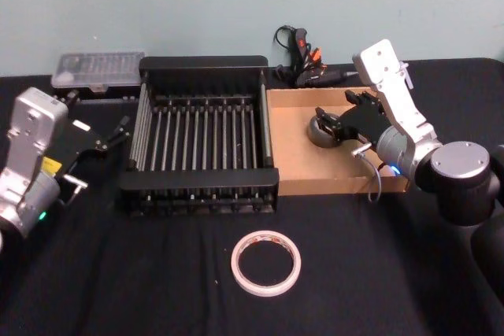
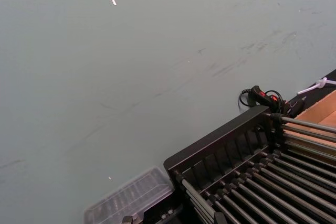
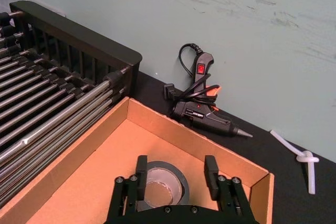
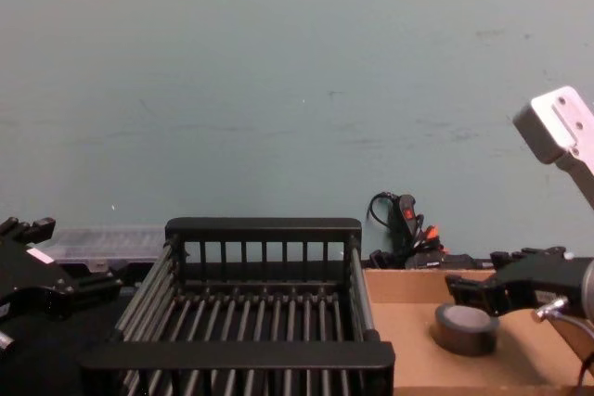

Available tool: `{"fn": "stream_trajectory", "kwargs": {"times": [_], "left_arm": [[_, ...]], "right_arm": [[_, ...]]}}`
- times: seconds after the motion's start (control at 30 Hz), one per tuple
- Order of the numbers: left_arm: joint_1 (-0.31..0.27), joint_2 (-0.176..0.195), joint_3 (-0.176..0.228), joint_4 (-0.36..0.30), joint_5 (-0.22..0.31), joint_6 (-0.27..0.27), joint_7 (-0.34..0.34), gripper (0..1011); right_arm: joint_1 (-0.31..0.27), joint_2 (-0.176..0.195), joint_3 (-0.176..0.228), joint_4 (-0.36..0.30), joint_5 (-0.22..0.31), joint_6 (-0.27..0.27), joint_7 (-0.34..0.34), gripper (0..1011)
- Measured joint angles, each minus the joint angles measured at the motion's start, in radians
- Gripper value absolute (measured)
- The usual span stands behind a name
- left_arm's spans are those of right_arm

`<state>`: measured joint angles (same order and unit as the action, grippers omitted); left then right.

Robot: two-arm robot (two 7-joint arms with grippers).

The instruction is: Pick up the white tape and place it into the black box , Pick up the silver tape and place it into the brown box.

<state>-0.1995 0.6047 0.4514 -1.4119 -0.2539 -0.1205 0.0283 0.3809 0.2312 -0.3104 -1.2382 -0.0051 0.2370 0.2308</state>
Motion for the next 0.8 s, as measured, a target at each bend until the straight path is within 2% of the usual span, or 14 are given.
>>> {"fn": "stream_trajectory", "kwargs": {"times": [0.1,0.13,0.17,0.27,0.4,0.8], "left_arm": [[0.000,0.000,0.000,0.000,0.000,0.000,0.000,1001],[0.000,0.000,0.000,0.000,0.000,0.000,0.000,1001],[0.000,0.000,0.000,0.000,0.000,0.000,0.000,1001],[0.000,0.000,0.000,0.000,0.000,0.000,0.000,1001],[0.000,0.000,0.000,0.000,0.000,0.000,0.000,1001],[0.000,0.000,0.000,0.000,0.000,0.000,0.000,1001]], "right_arm": [[0.000,0.000,0.000,0.000,0.000,0.000,0.000,756],[0.000,0.000,0.000,0.000,0.000,0.000,0.000,756],[0.000,0.000,0.000,0.000,0.001,0.000,0.000,811],[0.000,0.000,0.000,0.000,0.001,0.000,0.000,865],[0.000,0.000,0.000,0.000,0.001,0.000,0.000,992],[0.000,0.000,0.001,0.000,0.001,0.000,0.000,1002]]}}
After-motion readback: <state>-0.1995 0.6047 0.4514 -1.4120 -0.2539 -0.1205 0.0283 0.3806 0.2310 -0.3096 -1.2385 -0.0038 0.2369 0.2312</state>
